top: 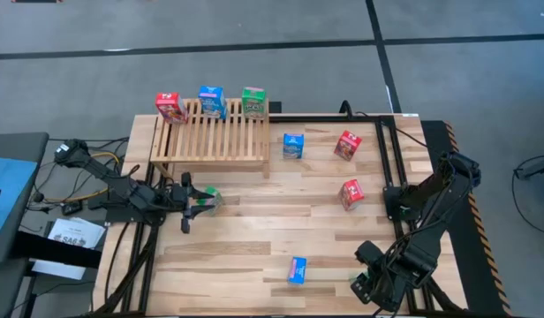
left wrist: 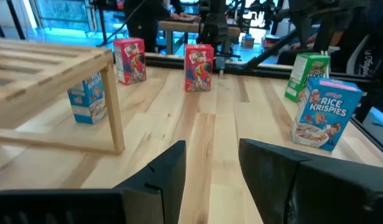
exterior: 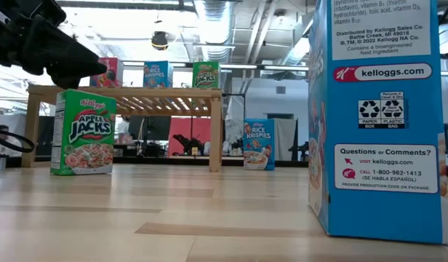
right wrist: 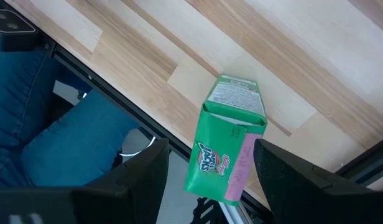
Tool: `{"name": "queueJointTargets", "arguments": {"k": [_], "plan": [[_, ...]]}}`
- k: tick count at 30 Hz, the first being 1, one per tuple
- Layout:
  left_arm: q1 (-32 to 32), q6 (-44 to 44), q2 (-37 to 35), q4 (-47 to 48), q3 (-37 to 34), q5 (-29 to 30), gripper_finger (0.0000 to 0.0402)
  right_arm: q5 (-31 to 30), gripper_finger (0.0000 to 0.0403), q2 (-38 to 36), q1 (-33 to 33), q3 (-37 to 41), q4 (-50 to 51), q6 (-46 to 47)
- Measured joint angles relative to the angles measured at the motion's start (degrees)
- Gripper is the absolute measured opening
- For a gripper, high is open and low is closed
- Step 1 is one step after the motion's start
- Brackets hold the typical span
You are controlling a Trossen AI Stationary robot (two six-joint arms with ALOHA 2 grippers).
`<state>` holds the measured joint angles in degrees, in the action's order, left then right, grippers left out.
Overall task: Stack cereal on shelf
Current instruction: Put the bottom green cereal box on the shelf aligned with the green cereal box
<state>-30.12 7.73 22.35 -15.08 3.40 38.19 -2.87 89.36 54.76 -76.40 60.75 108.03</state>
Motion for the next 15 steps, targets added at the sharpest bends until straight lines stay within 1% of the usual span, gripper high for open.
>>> {"name": "queueJointTargets", "arguments": {"k": [11,15], "plan": [[0.0,0.1,0.0,4.3,0.0,-0.1,0.0138,0.1,0.0261,0.0,0.0,0.0,0.0,-0.3],[0.0,0.4,0.0,4.1,0.0,-0.2,0.0138,0.1,0.0261,0.0,0.0,0.0,0.0,-0.4]]}}
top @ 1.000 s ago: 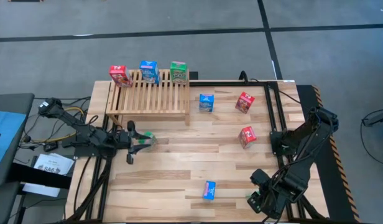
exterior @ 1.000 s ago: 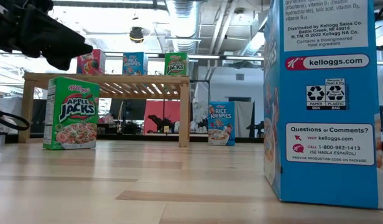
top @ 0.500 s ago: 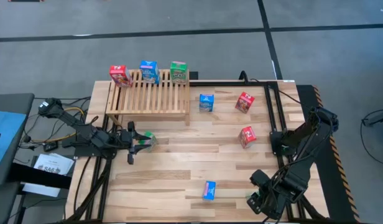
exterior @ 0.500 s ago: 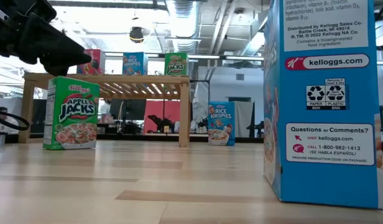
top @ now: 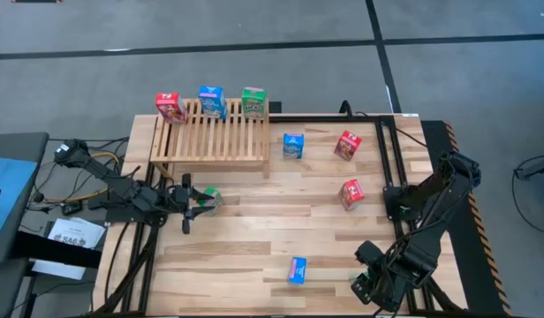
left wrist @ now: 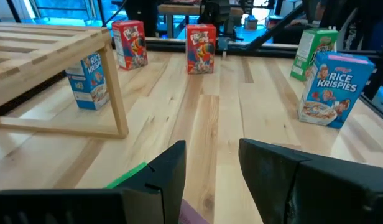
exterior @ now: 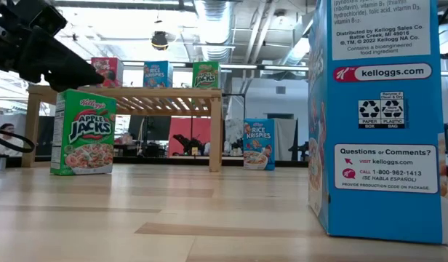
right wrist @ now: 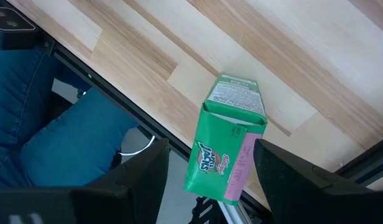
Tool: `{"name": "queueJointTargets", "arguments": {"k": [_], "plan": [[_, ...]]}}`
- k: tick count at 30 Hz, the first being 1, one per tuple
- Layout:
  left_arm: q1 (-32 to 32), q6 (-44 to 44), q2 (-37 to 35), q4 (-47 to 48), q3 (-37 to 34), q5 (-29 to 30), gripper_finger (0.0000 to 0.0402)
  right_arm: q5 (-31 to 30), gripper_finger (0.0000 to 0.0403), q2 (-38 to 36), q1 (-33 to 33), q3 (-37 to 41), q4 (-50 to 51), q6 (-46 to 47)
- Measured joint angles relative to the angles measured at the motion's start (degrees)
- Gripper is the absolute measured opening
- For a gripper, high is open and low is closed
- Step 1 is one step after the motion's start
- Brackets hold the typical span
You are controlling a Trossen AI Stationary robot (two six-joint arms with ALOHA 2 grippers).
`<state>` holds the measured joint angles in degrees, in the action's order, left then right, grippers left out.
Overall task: Stack cereal on shelf
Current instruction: Put the bottom green cereal box on the shelf aligned with the green cereal box
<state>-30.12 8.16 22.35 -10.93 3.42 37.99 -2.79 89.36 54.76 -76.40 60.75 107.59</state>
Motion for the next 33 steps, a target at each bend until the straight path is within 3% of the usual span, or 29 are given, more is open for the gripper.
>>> {"name": "queueJointTargets", "arguments": {"k": [8,14,19,33], "plan": [[0.0,-5.3,-2.5,-4.4,0.0,-1.3,0.0138,0.0,0.0261,0.0,0.0,0.0,-0.1,0.4],[0.0,-12.7,-12.8,-5.7,0.0,-1.4,0.0138,0.0,0.0261,0.0,0.0,0.0,-0.7,0.4],[0.0,-14.0,-22.4,1.1,0.1,-4.3,0.0138,0.0,0.0261,0.0,0.0,0.0,-1.9,0.4],[0.0,-12.5,-21.6,12.6,0.2,-2.5,0.0138,-0.1,0.0261,0.0,0.3,0.0,-3.1,0.4]]}}
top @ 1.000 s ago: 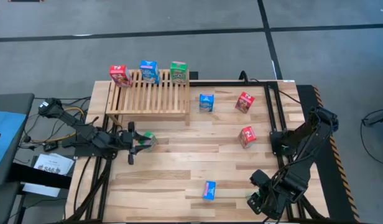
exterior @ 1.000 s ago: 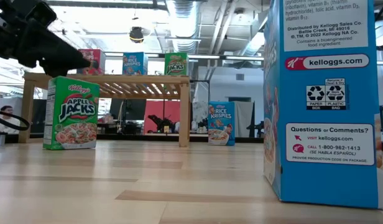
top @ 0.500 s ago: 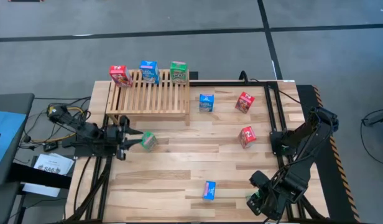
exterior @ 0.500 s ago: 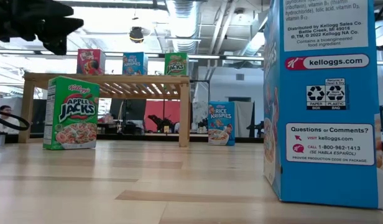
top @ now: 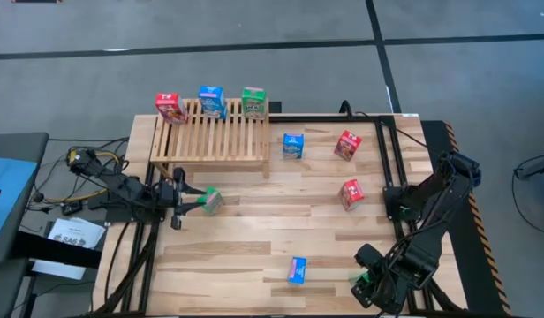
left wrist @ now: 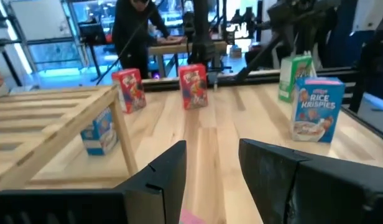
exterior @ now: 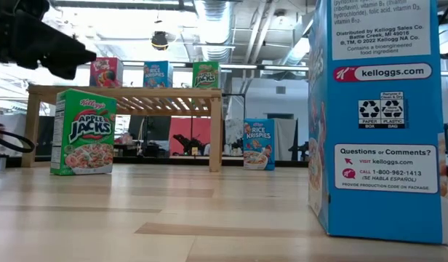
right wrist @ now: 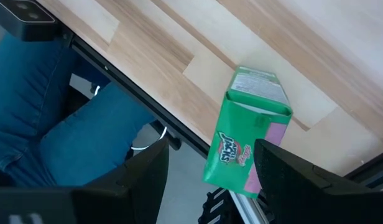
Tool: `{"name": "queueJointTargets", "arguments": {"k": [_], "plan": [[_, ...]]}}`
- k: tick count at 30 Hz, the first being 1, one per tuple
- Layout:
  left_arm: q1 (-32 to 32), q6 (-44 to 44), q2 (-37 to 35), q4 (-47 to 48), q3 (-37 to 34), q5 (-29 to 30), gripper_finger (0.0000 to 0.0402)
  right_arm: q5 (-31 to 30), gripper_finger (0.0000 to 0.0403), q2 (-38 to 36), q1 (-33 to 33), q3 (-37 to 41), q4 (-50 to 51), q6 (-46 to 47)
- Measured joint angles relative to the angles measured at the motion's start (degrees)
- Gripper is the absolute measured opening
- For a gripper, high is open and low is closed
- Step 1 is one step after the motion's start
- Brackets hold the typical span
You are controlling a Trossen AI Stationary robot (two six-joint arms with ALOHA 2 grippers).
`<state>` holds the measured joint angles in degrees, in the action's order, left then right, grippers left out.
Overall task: Stack cereal on shelf
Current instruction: Put the bottom green cereal box on the shelf aligned with the green cereal box
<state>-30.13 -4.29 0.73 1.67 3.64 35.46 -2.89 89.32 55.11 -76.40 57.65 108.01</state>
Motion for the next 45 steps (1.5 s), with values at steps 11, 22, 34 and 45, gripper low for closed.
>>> {"name": "queueJointTargets", "arguments": {"k": [11,22,34,45], "plan": [[0.0,5.4,0.0,4.0,0.0,0.5,0.0138,0.0,0.0261,0.0,-0.1,0.0,0.0,0.5],[0.0,4.5,0.0,4.2,0.1,0.5,0.0138,0.0,0.0261,0.0,-0.1,0.0,-0.1,1.6],[0.0,4.5,0.0,4.3,0.1,0.5,0.0138,0.8,0.0261,0.0,-0.2,0.0,-1.4,1.9],[0.0,4.5,0.0,4.3,0.1,0.5,0.0138,4.4,0.0261,-0.1,0.5,0.0,-0.1,4.7]]}}
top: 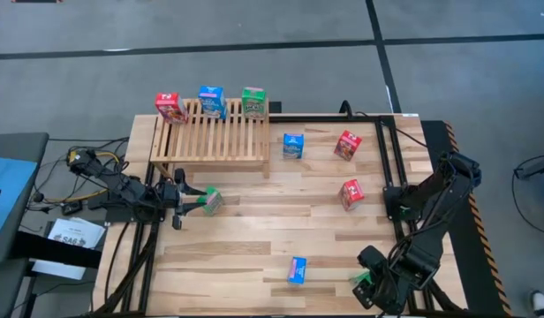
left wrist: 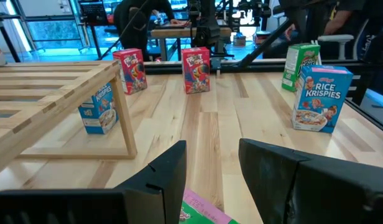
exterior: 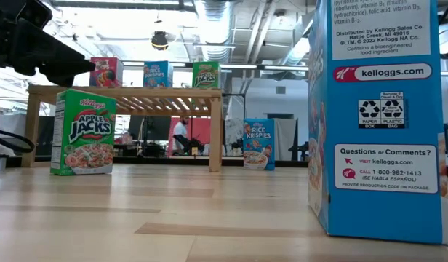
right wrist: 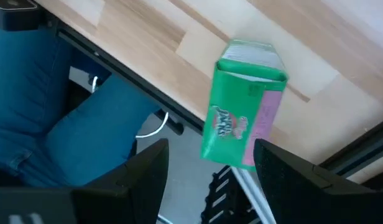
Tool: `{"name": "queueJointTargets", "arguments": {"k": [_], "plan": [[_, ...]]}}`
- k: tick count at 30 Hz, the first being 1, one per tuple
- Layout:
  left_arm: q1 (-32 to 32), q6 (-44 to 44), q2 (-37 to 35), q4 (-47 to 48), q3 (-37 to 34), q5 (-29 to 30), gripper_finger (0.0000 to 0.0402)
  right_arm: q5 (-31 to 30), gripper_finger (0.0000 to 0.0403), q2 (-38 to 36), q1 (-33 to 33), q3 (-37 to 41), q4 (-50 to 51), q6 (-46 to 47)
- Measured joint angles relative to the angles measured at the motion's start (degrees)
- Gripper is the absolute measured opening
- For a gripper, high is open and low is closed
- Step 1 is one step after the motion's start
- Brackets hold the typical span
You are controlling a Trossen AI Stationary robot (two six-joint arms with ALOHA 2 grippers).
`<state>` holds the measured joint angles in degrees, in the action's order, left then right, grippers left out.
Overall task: Stack cereal on shelf
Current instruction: Put the bottom green cereal box on the shelf aligned with the green cereal box
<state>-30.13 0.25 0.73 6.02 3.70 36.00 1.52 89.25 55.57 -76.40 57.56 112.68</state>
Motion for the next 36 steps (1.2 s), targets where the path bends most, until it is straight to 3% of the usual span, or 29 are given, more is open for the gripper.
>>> {"name": "queueJointTargets", "arguments": {"k": [7,31,36], "plan": [[0.0,0.0,0.0,0.0,0.0,0.0,0.0138,-0.1,0.0261,0.0,0.4,0.0,3.3,-0.1],[0.0,0.0,0.0,0.0,0.0,0.0,0.0138,-3.7,0.0261,0.1,0.9,2.7,0.3,0.9],[0.0,0.0,0.0,0.0,0.0,0.0,0.0138,-4.0,0.0292,0.1,1.0,2.7,1.1,0.9]]}}
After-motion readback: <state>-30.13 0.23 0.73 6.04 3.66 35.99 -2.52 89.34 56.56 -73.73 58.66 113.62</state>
